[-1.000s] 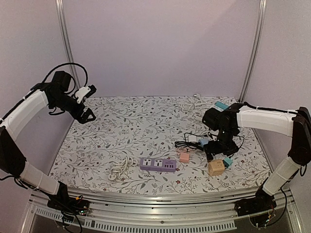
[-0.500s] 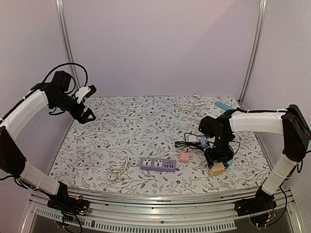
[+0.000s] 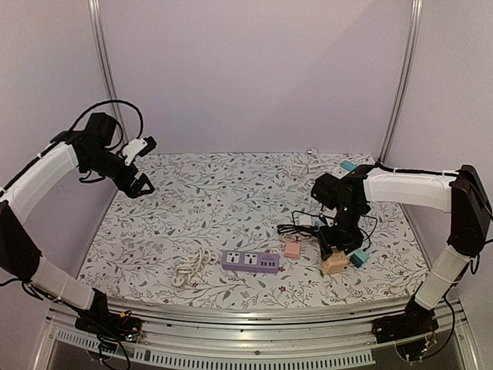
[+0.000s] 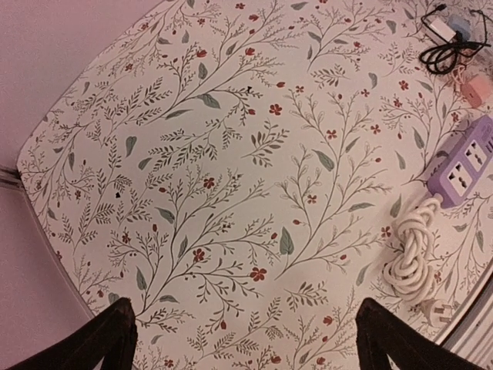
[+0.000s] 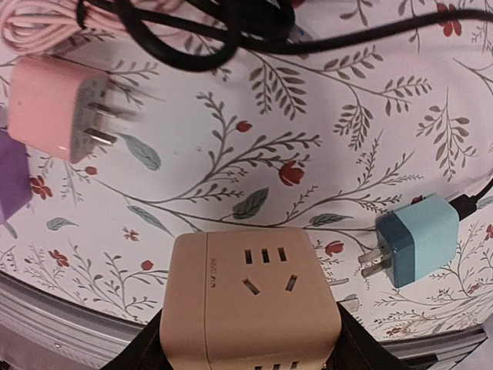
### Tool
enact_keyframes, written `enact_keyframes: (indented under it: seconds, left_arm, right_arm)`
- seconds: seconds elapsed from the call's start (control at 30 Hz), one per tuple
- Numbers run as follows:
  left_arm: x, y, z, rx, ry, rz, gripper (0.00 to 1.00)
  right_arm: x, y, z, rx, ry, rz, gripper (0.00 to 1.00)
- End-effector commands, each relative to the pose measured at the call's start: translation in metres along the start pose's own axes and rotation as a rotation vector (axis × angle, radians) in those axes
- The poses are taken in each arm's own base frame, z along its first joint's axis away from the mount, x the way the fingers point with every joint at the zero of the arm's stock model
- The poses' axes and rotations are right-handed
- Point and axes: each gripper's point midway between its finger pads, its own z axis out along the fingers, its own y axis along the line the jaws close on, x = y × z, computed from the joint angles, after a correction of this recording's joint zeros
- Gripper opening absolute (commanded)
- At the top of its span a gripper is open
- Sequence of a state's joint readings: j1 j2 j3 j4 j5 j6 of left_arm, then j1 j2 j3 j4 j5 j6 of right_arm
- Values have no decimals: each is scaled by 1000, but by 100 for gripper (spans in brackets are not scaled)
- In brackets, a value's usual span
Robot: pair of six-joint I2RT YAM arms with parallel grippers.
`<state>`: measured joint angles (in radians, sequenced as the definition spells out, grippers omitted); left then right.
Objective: Insert the plug
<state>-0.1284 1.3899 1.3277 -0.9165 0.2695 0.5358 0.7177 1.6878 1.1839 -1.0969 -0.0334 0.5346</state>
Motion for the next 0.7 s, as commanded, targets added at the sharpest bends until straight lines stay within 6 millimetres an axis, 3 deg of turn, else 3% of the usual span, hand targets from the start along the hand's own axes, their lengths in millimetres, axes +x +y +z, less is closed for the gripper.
enact_keyframes:
  seconds: [0.0,0.2,0.33,0.43,0.53,0.67]
  left_arm:
    - [-7,-19,-10,30,45,79,99]
    - [-46,-69,-49,76,33,220,99]
    - [-54,-111,-85,66,54,353,99]
    - [-61,-131,-115,11,18,516,99]
    - [-87,-164,-122,-38,-62,725,99]
    - [-148,-248,-118,-113,-277,1031,99]
  right_arm:
    - [-23,46,-66,-244,-131,-14,7]
    - [-54,102,-165,-639,-340,19,0]
    - [-63,119,-219,-822,-446,58,0]
    - [-68,125,-247,-907,-516,82,0]
    - [-72,134,-269,-996,-576,93,0]
    - [-68,150,-285,-1087,-596,73,0]
